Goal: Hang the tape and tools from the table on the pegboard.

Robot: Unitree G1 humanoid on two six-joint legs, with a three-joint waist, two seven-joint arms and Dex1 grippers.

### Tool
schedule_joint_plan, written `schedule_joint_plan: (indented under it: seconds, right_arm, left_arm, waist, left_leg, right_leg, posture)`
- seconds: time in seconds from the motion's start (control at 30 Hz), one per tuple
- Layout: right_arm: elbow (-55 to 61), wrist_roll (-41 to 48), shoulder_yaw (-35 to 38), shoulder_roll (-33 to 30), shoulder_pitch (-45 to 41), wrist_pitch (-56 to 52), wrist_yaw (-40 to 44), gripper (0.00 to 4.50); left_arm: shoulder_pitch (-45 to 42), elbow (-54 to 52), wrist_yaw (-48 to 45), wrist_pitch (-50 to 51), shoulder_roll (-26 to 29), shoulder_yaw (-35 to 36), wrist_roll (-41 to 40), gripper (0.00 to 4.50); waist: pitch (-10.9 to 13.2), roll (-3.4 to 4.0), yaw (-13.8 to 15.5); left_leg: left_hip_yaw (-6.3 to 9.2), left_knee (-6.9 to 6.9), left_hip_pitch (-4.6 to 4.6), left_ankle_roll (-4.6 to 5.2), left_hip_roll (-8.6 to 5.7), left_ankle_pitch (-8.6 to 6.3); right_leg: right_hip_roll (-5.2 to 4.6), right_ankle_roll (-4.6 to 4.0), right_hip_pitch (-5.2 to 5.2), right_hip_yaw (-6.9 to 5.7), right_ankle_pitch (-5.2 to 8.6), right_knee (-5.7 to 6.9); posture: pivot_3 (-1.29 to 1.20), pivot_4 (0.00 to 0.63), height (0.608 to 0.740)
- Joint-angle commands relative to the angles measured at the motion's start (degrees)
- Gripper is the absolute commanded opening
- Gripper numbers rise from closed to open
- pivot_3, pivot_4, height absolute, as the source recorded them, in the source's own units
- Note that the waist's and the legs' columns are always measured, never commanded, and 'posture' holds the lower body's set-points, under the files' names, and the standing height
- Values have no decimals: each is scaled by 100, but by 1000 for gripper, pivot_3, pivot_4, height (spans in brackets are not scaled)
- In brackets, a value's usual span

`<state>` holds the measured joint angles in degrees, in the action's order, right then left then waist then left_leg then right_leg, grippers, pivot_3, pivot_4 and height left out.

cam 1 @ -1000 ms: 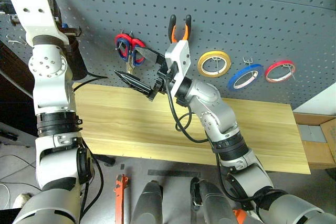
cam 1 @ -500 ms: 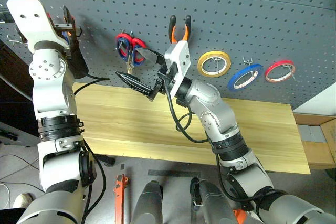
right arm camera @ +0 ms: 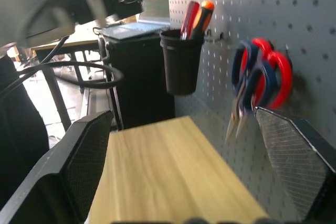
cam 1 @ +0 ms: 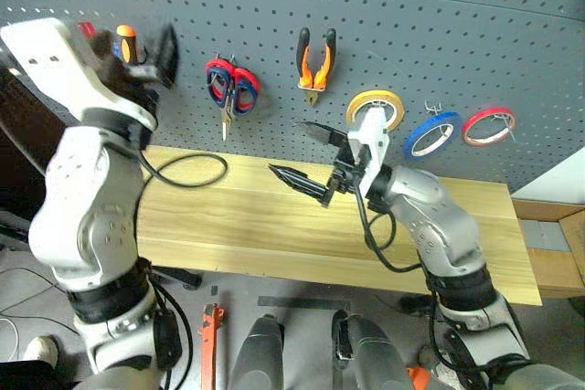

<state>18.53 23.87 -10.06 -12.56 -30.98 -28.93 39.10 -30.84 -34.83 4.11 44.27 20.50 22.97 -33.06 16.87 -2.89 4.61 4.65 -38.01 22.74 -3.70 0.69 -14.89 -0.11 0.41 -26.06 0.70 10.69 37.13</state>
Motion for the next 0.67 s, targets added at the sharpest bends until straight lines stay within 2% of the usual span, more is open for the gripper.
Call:
schedule_joint_plan:
  seconds: [0.03, 0.13, 0.23, 0.33, 0.37, 0.57, 0.67]
  right_arm:
    - [588, 21, 163, -216, 564, -144, -244, 4500]
    - [735, -342, -14, -356, 1096, 179, -426, 4500]
    - [726, -754, -67, -344, 1512, 208, -923, 4500]
    - [497, -1248, -57, -339, 1803, -48, -1526, 4500]
    - [419, -1350, 13, -288, 1891, -150, -1754, 4500]
    - [26, -1748, 553, 147, 2194, -786, -2960, 4500]
    - [15, -1734, 716, 308, 2290, -979, -3159, 4500]
  left_arm:
    - [1055, -1162, 331, 483, -378, -402, -272, 4494]
    - [2207, -1120, 286, 469, -517, -1065, 131, 4494]
    - [2774, -421, 287, 391, -564, -1451, 553, 4494]
    - [2913, 326, 9, -27, -401, -1731, 1035, 4494]
    - [2909, 580, -102, -206, -334, -1802, 1188, 4494]
    - [2555, 1806, -722, -919, -205, -1887, 1559, 4494]
    - [2363, 2091, -1067, -1011, -93, -1913, 1626, 4494]
  waist:
    - [-21, 4, -9]
    - [-64, 14, -1]
    - [-79, 30, 1]
    - [-117, 49, -2]
    - [-138, 50, -6]
    - [-241, 57, -39]
    - [-267, 62, -44]
  left_leg:
    - [-6, 2, -8, 0, 2, 0]
    - [-10, 7, -26, 0, 1, 0]
    - [-10, 5, -37, 3, 1, 2]
    - [-9, 4, -81, 19, 1, 12]
    - [-9, 4, -90, 20, 1, 12]
    - [-20, 6, -86, 23, 0, 13]
    - [-18, 12, -85, 25, 2, 12]
  right_leg:
    - [5, 0, 2, 2, 0, 1]
    - [5, -3, 17, 15, 3, -2]
    - [17, 7, 30, 13, 25, -5]
    - [42, 6, 71, 11, 30, -8]
    - [46, -23, 80, 12, 48, -14]
    - [47, -24, 78, 12, 49, -17]
    - [49, -1, 76, 10, 35, -15]
  posture:
    - [273, 213, 740]
    - [250, 205, 740]
    - [224, 202, 740]
    - [193, 189, 740]
    - [184, 187, 740]
    - [146, 169, 740]
    - [136, 164, 740]
